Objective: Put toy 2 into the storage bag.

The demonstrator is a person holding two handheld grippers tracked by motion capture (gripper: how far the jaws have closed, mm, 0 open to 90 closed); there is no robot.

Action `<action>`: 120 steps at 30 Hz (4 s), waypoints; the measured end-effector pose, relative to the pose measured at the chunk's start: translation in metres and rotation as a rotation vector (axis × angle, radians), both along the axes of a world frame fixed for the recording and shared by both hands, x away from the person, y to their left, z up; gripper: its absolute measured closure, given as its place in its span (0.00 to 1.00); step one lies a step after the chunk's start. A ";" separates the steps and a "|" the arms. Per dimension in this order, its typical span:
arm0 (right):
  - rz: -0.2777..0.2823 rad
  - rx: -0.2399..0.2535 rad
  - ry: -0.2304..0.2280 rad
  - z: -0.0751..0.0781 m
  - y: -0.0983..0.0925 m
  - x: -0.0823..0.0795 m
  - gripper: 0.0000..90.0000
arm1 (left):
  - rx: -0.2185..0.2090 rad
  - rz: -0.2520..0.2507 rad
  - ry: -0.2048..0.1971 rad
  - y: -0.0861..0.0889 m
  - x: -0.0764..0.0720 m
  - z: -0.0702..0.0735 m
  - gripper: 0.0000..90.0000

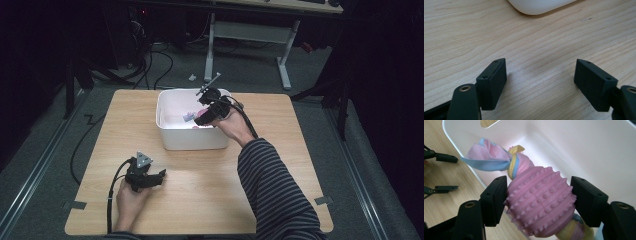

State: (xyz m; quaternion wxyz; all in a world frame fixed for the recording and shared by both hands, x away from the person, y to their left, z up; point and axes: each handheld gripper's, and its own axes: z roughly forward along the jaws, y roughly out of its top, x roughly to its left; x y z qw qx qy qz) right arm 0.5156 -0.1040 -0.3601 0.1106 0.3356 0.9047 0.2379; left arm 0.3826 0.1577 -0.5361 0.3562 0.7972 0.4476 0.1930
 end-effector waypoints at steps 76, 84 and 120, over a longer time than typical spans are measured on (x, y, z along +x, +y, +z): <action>-0.224 0.282 -0.229 0.017 -0.173 -0.124 0.41 | -0.002 0.001 0.000 0.000 0.000 0.000 0.29; -0.246 0.314 -0.228 0.004 -0.184 -0.138 0.41 | -0.003 0.002 0.000 0.000 0.000 0.000 0.29; -0.334 0.316 -0.154 -0.106 -0.183 -0.149 0.42 | -0.003 0.002 0.000 0.000 0.000 0.000 0.29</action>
